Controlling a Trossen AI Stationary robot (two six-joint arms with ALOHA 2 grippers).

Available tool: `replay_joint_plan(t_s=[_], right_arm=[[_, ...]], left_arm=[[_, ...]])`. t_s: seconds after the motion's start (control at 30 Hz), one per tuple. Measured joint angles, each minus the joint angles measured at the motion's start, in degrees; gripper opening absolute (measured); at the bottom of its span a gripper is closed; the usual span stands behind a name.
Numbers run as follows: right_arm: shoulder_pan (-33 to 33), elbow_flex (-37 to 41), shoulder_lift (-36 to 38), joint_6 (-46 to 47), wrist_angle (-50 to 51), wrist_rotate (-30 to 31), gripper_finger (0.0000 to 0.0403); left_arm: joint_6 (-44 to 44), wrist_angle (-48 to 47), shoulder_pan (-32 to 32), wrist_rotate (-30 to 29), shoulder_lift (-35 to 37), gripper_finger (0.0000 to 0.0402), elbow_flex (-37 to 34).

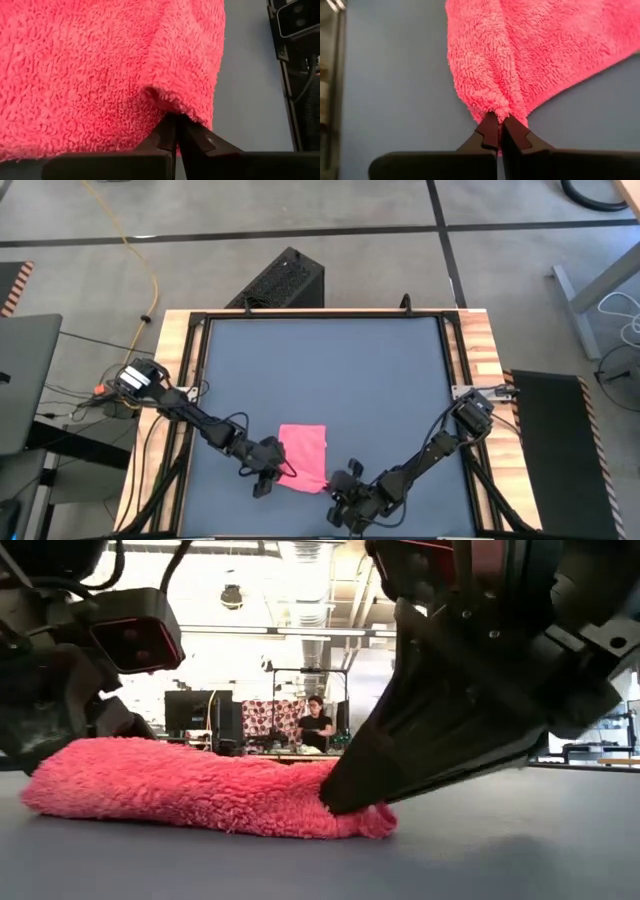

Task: Roll towel
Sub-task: Roll the pink microfiber towel

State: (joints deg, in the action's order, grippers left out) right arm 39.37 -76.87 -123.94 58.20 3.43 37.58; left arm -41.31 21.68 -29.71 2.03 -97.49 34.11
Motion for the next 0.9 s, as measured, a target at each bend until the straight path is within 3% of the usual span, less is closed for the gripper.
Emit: replay_joint_plan(t_s=[0.1, 0.2, 0.4, 0.6, 0.9], right_arm=[[0.0, 2.7, 0.0, -1.8, -7.7, 0.1, 0.002], [0.0, 3.7, -0.1, -12.2, -15.5, 0.1, 0.002], [-0.3, 3.7, -0.1, -27.3, -19.6, -1.6, 0.002], [-2.6, 3.7, -0.1, -28.7, -19.7, -14.3, 0.002], [-3.9, 3.7, -0.1, -29.6, -20.1, -18.3, 0.002]], left_arm=[[0.2, 1.5, -0.7, -0.8, 0.0, 0.0001, 0.0], [1.7, 1.6, -0.7, -0.8, 0.0, 0.0, 0.0], [4.4, 1.5, -0.4, 0.9, 0.0, 0.0, 0.0], [6.6, 1.5, 1.4, 9.1, 0.0, 0.0, -0.1], [12.8, 1.3, 3.4, 16.9, 0.3, 0.0024, -0.1]])
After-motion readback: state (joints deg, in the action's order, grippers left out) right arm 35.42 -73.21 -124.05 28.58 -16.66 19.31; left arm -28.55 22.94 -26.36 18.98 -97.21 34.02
